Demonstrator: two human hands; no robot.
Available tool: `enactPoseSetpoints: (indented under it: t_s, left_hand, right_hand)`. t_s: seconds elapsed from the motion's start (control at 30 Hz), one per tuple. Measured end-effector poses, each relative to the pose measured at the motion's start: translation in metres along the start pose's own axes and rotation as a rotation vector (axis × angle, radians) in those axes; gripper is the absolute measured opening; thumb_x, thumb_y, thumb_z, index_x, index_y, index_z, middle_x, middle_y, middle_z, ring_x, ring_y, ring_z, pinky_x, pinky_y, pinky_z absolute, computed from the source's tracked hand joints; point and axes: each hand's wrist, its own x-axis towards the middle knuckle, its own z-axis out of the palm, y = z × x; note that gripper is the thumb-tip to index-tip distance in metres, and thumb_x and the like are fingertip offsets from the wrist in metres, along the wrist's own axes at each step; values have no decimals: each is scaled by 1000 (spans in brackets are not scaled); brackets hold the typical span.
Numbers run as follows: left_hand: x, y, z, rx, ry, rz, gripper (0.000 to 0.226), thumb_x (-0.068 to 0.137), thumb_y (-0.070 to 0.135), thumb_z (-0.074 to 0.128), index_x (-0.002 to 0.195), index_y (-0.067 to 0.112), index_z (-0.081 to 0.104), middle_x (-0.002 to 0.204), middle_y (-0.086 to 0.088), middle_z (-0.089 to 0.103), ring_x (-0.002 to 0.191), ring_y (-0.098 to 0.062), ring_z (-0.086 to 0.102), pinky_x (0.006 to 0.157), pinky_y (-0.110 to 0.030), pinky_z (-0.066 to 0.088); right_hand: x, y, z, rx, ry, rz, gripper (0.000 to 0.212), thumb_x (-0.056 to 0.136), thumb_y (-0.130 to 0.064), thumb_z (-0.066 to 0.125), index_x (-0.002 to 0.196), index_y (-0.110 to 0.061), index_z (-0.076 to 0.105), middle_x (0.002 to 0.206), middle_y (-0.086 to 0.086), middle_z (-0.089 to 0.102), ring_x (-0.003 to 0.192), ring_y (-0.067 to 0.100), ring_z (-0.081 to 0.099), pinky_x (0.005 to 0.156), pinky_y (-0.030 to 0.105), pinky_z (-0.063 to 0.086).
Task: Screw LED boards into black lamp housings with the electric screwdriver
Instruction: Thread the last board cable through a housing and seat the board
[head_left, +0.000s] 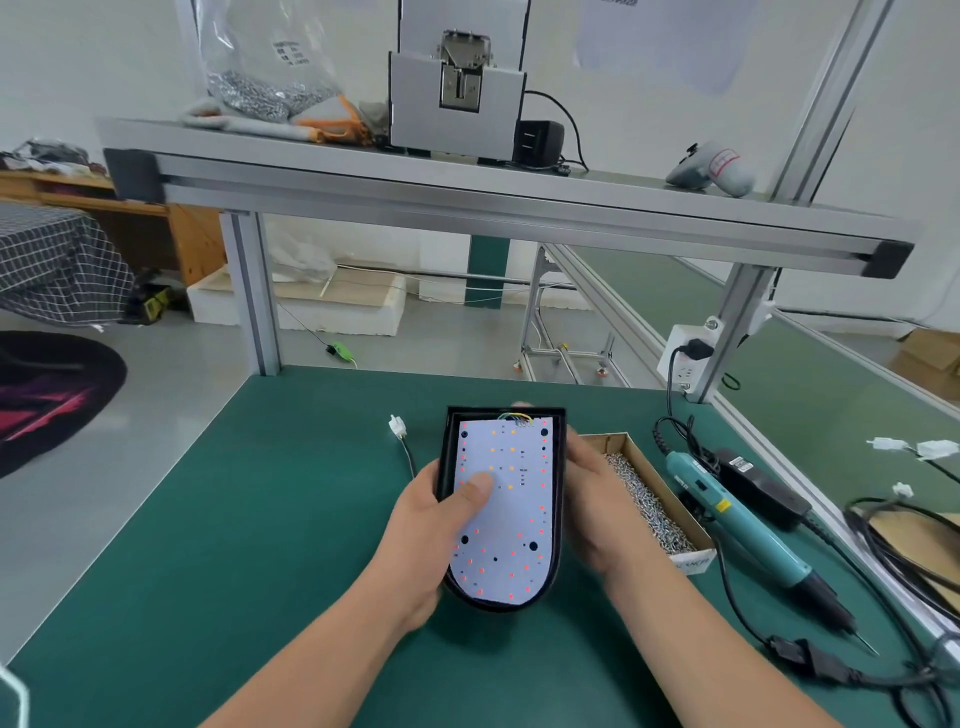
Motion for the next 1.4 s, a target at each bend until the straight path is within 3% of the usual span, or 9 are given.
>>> enactPoseSetpoints:
  t_s: [0.07,0.23,0.4,0.57,0.67,0.77,0.87,1.03,1.4]
  left_hand:
    - [0,-1,-1,-39,-42,-12,44,89,36,76,127,15,70,126,-10,77,115,-36,74,101,-58,58]
    - [-1,-1,-3,-60,-37,-10,44,88,34,78,126,13,70,125,-13,77,114,-39,74,98,-59,60]
    - [-2,-2,-2,17,47,73,35,84,36,81,114,19,74,116,-8,80,105,-35,77,91,-54,63]
    - [-2,-2,2,120,-18,60,51,78,26,83,124,12,66,116,-5,80,107,-32,77,93,-51,62]
    - [-1,-1,1,197,-14,80,48,78,26,82,122,16,67,115,-2,80,106,-28,77,96,-53,61]
    - [2,2,-3,243,49,140,39,82,27,79,120,23,69,114,3,80,104,-23,77,92,-47,61]
    - [5,4,-8,307,104,189,30,94,16,77,120,28,69,112,8,80,102,-17,77,87,-38,59]
    - [2,3,-5,387,156,233,31,100,12,68,123,32,67,111,13,78,102,-13,75,87,-35,58]
    - [3,7,-3,343,182,43,16,94,22,71,111,20,70,102,3,81,98,-28,77,90,-53,62]
  right_hand:
    - [-5,3,2,-17,-89,32,30,89,-13,64,114,-19,79,119,19,76,102,30,76,86,44,63]
    - [-6,5,10,-258,-13,-58,26,87,-25,62,93,-45,78,97,-13,80,86,0,73,70,15,54]
    - [1,6,16,-28,69,-15,30,95,-22,57,67,-23,66,71,0,64,69,16,51,62,25,46]
    - [3,10,10,0,147,7,63,106,-8,44,45,-27,48,51,-12,46,47,5,37,45,15,37]
    - [0,7,7,-37,133,5,56,106,-14,46,53,-26,58,59,-9,59,55,9,49,49,17,44]
    - [4,4,1,-150,172,-129,30,104,-14,51,100,-24,79,102,-4,80,88,14,73,73,23,56]
    - [3,1,-7,-122,136,-156,37,97,-47,60,124,-27,73,121,5,76,96,23,70,76,35,55]
    - [1,1,-5,-388,78,-151,34,82,-30,74,116,-30,70,112,-13,78,105,8,73,91,33,56]
    - [0,6,0,-336,135,-119,27,86,-22,73,113,-26,71,107,-12,78,101,7,73,80,21,55]
